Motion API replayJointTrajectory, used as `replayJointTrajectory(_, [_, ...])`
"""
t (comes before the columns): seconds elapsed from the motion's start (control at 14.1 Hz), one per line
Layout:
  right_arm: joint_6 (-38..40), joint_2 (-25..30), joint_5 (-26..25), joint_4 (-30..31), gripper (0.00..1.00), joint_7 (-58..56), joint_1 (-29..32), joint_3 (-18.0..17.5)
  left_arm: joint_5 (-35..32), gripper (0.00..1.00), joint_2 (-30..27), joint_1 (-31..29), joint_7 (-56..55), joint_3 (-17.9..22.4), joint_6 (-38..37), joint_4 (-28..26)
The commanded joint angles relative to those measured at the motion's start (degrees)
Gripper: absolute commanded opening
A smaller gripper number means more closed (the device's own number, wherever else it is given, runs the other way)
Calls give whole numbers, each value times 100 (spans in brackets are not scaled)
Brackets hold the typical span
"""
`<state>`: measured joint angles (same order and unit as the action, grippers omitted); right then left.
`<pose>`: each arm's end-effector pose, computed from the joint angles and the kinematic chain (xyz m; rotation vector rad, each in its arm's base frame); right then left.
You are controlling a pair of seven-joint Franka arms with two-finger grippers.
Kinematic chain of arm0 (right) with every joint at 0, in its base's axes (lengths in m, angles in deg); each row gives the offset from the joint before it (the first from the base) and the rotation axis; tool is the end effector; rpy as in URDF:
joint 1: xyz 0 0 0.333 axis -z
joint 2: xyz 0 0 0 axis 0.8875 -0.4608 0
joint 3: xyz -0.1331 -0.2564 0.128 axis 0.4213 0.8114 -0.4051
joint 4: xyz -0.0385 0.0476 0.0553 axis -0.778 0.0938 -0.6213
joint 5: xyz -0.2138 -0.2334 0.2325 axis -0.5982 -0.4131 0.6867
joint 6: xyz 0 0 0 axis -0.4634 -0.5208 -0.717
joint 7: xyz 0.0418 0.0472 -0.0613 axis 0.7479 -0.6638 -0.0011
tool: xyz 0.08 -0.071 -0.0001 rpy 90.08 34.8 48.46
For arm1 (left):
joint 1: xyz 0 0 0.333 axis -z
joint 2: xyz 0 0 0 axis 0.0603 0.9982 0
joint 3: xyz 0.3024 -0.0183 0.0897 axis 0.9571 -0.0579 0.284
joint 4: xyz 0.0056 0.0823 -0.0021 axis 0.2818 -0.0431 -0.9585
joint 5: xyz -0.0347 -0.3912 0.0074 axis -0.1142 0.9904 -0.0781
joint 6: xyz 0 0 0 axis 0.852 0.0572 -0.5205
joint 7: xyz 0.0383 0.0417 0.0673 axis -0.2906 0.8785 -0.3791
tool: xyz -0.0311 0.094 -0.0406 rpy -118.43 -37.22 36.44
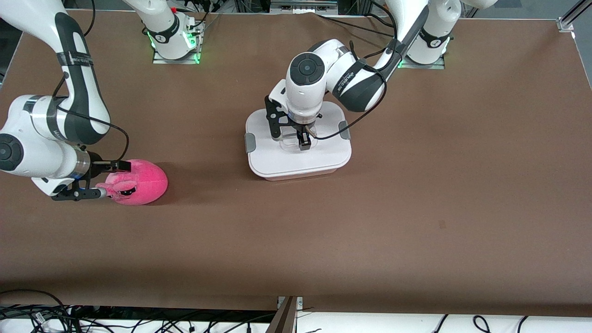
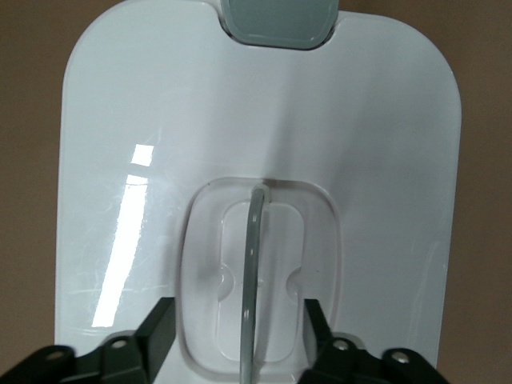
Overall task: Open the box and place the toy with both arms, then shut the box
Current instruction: 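Lift the white lid off with the left gripper while the right gripper grasps the plush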
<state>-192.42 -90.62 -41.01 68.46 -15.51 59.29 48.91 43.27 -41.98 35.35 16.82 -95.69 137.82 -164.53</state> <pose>0.6392 -0.0261 0.3261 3.0926 0.0999 -0.2887 0.4979 -0.4959 0.3538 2.4094 -1.8959 -0.0144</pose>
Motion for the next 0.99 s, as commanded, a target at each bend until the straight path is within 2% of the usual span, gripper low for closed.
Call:
replayJointTrajectory(0.0, [-269,-62,100,52,100,23,28,-57,-88,6,100,47,40,77,-52,86])
replayJointTrajectory(0.07, [-357,-79,101,78,100,23,28,-57,-88,0,91,73,40,77,-52,86])
replayJointTrajectory(0.14, [-454,-114,101,87,92,23,28,-65,-88,0,65,65,40,77,-78,86])
replayJointTrajectory(0.21, [-524,-141,101,113,74,23,28,-65,-88,0,30,21,57,68,-122,86])
replayJointTrajectory(0.28, [-534,-158,144,131,48,23,28,-74,-88,0,-31,12,101,68,-192,86])
replayJointTrajectory(0.36, [-551,-176,188,131,30,23,19,-74,-79,0,-93,38,67,59,-341,104])
replayJointTrajectory(0.5, [-551,-238,206,122,5,-3,10,-74,-44,0,-277,74,84,59,-570,113])
replayJointTrajectory(0.57, [-586,-272,215,122,0,-3,2,-83,-18,0,-356,82,101,50,-684,148])
replayJointTrajectory(0.92, [-543,-107,171,-9,0,-134,-200,-197,0,0,-1094,-14,119,-47,-1798,192])
